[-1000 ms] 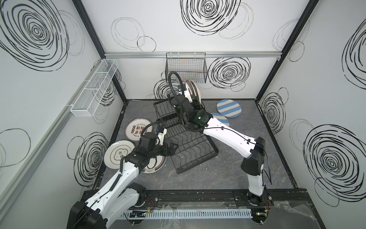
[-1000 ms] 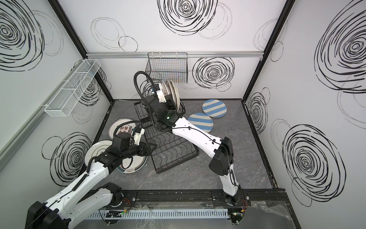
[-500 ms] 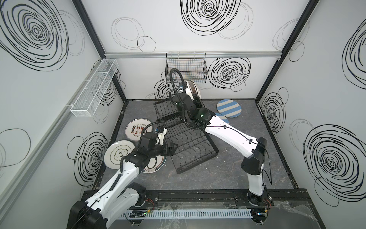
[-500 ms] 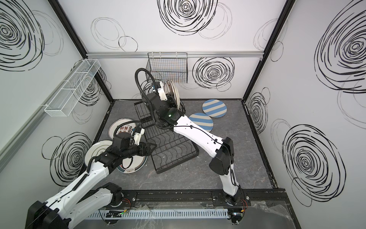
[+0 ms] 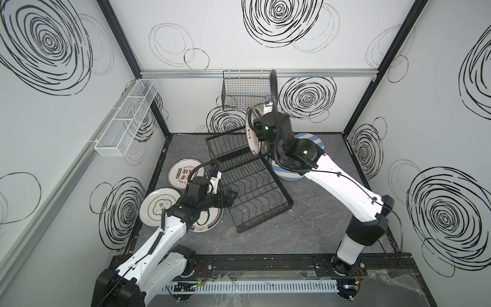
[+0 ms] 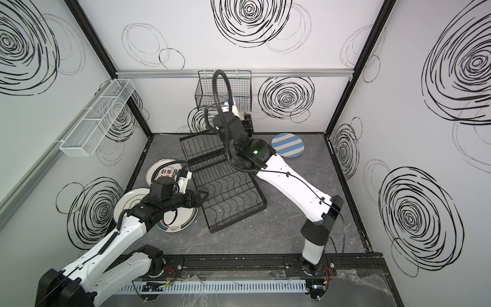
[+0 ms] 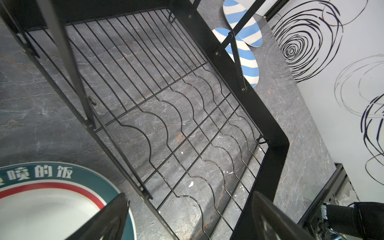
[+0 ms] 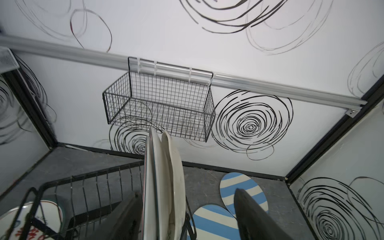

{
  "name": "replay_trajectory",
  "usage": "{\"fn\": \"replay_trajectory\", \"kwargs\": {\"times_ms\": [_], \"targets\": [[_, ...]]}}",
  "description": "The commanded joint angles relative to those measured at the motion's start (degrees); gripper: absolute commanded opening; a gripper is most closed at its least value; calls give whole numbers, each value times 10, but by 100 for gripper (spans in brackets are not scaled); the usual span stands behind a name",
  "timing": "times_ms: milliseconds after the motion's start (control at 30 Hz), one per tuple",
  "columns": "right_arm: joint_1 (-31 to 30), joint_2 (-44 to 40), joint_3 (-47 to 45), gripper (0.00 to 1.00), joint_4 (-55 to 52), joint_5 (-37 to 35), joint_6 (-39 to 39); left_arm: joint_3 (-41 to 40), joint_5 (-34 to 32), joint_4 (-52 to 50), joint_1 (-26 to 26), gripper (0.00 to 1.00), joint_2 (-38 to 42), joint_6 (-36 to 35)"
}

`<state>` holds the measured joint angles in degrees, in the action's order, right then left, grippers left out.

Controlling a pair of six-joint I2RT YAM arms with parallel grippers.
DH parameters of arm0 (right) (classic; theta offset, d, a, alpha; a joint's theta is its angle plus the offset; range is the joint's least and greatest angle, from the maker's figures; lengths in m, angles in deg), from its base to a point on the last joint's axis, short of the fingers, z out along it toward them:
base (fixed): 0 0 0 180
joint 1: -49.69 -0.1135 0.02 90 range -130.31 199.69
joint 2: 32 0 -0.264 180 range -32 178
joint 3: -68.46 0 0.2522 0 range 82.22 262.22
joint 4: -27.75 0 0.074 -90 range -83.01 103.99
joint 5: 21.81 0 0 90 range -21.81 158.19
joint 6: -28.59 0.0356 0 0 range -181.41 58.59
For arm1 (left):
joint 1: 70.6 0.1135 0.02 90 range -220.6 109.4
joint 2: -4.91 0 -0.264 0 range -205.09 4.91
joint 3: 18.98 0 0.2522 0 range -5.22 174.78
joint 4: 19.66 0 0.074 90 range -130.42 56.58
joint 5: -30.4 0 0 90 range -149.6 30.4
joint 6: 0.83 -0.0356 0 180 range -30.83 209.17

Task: Load plates into a dish rack
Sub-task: Place the plate on the dish rack, then pick up the plate from the top-center of the table.

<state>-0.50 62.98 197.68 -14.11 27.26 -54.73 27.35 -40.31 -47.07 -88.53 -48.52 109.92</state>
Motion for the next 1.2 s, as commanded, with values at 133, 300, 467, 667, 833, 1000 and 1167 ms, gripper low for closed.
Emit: {"fn": "replay_trajectory", "kwargs": {"times_ms": [133,300,467,667,833,1000,1167], "targets": [[187,-215,-298,77,90,221,123,17,-2,0,10,96,-6,-7],[306,-294,-484,76,124,322,170,12,-28,-10,14,96,4,4],[446,-308,-642,76,216,490,221,2,-21,1,21,96,-7,26],[533,-229,-731,76,326,622,259,-11,-26,14,23,96,-14,36],[552,-107,-712,75,323,689,261,-25,-24,31,28,96,-19,58],[553,-21,-689,74,352,724,258,-36,-27,43,34,96,-25,65],[554,47,-664,74,374,748,263,-45,-28,54,41,96,-21,74]]}}
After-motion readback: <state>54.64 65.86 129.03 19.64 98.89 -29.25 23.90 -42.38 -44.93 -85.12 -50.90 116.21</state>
